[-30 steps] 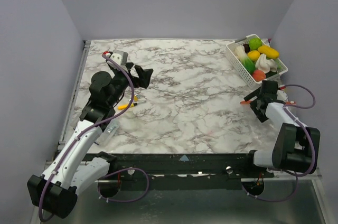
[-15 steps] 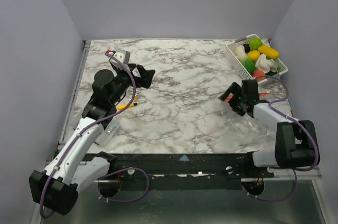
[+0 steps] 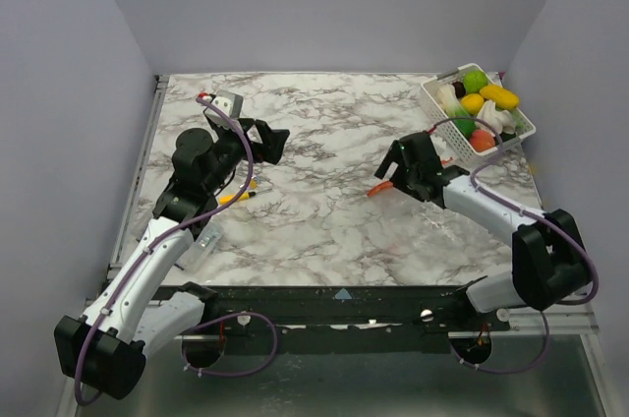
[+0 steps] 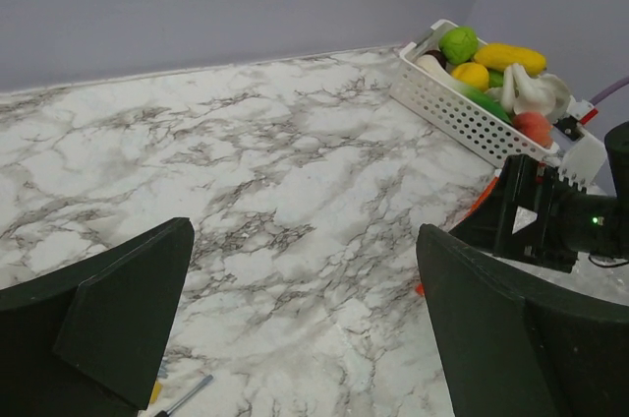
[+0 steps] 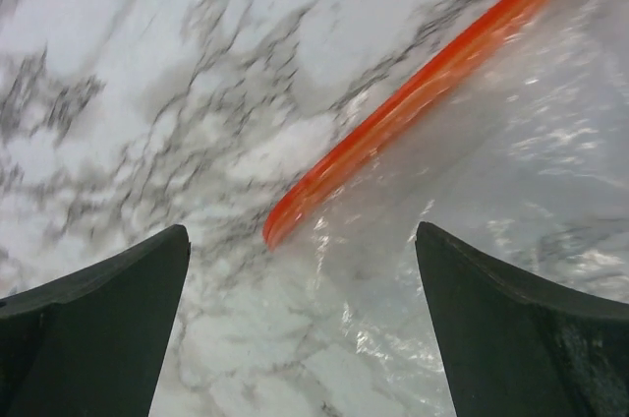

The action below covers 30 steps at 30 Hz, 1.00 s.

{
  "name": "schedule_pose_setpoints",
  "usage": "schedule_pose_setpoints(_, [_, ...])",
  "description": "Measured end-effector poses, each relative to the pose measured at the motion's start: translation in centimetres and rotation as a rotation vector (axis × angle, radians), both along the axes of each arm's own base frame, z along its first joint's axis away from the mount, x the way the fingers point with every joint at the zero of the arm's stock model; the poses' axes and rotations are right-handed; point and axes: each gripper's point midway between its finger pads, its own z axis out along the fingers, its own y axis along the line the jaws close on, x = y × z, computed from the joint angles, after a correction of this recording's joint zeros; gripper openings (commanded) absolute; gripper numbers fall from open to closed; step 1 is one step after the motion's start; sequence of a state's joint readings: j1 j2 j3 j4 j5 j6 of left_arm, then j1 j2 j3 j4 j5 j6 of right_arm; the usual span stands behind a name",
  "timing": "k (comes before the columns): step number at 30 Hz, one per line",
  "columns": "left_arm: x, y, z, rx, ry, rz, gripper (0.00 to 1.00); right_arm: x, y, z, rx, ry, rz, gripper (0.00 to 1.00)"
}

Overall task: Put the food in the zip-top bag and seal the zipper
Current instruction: Move the zipper food storage bag to the center of the board, then pick up the zipper food storage bag at the center of the board.

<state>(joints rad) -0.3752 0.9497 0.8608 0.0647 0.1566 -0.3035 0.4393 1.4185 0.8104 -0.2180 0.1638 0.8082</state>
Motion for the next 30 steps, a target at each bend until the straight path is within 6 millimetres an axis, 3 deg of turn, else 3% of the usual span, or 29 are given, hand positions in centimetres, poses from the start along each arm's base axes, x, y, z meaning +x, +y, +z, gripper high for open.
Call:
schedule_pose_setpoints(5, [0.0, 0.0, 0.1, -0.004, -0.001, -0.002, 0.98, 2.2, -4.0, 0.7, -0.165, 0.053, -0.281, 0.99])
schedule_pose_setpoints(8, [-0.1, -0.1, 0.2, -0.01, 0.002, -0.006, 0.98, 3.8, -5.1, 0.4, -0.263, 0.1, -0.379, 0.99])
schedule_pose_setpoints(12, [-0.2, -0.3, 0.3, -0.019, 0.006, -0.014, 0.98, 5.2, -6.2, -1.2, -0.42, 0.196, -0.463, 0.97])
schedule_pose_setpoints(16, [-0.3, -0.4, 0.6, -0.027, 0.005, -0.018, 0.98, 5.0, -7.4, -3.1, -0.569, 0.273, -0.501, 0.9])
schedule_pose_setpoints(20, [-0.4, -0.5, 0.7, -0.036, 0.009, -0.026, 0.97, 3.7, -8.3, -3.9, -0.658, 0.317, -0.504, 0.72])
schedule_pose_setpoints(26, [-0.3, -1.2, 0.2, -0.048, 0.037, -0.056, 0.96, 2.9, -8.7, -4.1, -0.682, 0.324, -0.512, 0.25])
schedule_pose_setpoints(30, [-0.2, -1.7, -0.3, -0.053, 0.064, -0.08, 0.96, 2.2, -8.8, -4.3, -0.682, 0.319, -0.508, 0.05])
